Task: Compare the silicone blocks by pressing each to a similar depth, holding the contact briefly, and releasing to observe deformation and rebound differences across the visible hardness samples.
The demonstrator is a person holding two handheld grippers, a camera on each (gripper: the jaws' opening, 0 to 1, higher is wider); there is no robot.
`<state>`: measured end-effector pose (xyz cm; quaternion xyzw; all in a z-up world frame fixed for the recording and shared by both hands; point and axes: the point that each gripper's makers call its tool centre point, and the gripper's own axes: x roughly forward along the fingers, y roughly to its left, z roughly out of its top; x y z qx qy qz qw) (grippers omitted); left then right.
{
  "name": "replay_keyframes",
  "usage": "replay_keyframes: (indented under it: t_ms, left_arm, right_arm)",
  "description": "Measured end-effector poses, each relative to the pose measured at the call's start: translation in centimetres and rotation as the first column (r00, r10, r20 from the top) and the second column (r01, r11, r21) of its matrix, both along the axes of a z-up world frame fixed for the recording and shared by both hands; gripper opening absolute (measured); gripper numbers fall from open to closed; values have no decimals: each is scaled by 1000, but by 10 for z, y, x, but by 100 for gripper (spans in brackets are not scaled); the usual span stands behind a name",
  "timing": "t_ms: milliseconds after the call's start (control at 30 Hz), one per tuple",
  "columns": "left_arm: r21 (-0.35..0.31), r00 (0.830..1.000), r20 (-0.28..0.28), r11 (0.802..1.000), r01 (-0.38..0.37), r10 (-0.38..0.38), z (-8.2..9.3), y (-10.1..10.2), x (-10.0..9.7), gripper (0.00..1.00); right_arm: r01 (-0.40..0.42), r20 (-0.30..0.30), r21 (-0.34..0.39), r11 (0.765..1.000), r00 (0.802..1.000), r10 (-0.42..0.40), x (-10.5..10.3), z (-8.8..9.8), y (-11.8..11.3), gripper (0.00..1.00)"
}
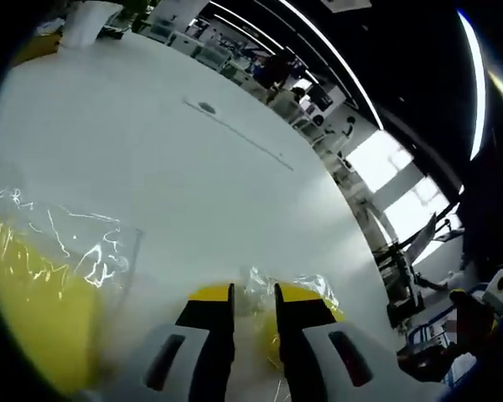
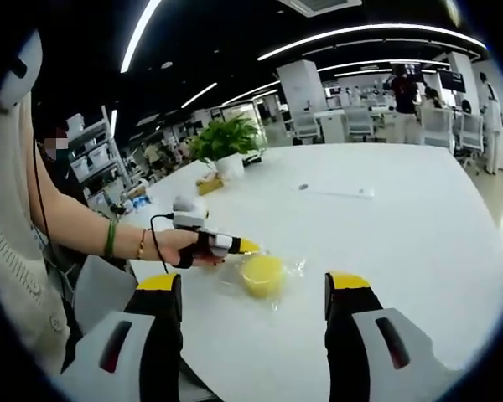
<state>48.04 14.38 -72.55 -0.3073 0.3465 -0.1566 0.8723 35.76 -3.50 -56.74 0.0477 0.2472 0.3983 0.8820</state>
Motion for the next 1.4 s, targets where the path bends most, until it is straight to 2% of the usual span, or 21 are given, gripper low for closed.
replay_keyframes:
  t_ms: [67,167,300,367,433,567,600,667,733,767,833,867,933,967,1000,1100,1167,1200,1400]
  left_arm:
    - [32,1000,14,999,22,-22,4,3,-4,23]
    - [32,998,25,998,55,-56,12,3,-14,27]
    - [92,989,83,989,113,-120,31,7,-31,29]
    - [119,980,115,982,146,-160,43,9,-40,31]
    - [164,968,157,972,170,-196,57,13,-49,33]
    - [215,940,226,954,209,-257,83,21,-66,45]
    - [225,929,247,949,222,-276,91,24,-73,45]
    - [237,919,268,945,228,-289,102,29,-82,46]
    - [245,907,301,943,225,-295,117,37,-92,47]
    - [257,896,328,941,219,-298,126,43,-98,47]
    - [256,886,350,941,222,-304,137,51,-109,48]
    - [247,872,378,942,229,-311,147,55,-117,49]
    - [251,863,400,942,221,-309,158,68,-130,51]
    - [253,851,418,940,228,-319,164,75,-139,51]
    - [257,847,424,940,226,-320,167,80,-144,51]
    - [303,815,468,929,215,-341,179,98,-160,52]
    - [315,804,485,926,208,-345,185,107,-170,54]
    - [342,783,513,921,188,-351,191,115,-174,55]
    - [341,774,542,927,155,-328,200,145,-193,61]
  right_arm:
    - [2,6,-1,1000,1000,-2,-1,2,0,64]
    - [9,16,1,1000,1000,-9,-3,5,1,64]
    - [12,36,21,1000,999,-13,-10,12,7,65]
    - [16,19,52,999,1000,-17,-15,14,11,66]
    - [19,31,67,998,999,-21,-20,17,14,68]
    - [22,43,83,996,999,-25,-28,22,20,70]
    - [22,52,87,996,998,-26,-31,23,23,70]
    - [23,62,96,995,998,-29,-37,26,26,71]
    - [26,87,131,991,996,-37,-45,31,33,71]
    - [30,89,146,989,995,-43,-48,32,35,71]
    - [39,94,193,980,994,-58,-53,38,40,71]
    - [31,101,233,972,993,-56,-60,42,47,73]
    - [33,112,287,957,991,-68,-65,49,55,75]
    - [34,127,303,953,989,-75,-68,52,57,76]
    - [30,136,311,950,988,-75,-73,54,61,76]
    - [24,145,311,950,987,-72,-83,51,71,74]
    - [20,152,298,954,986,-68,-89,48,77,74]
    - [20,177,267,963,982,-70,-92,44,80,74]
    - [22,226,242,970,971,-78,-100,41,92,80]
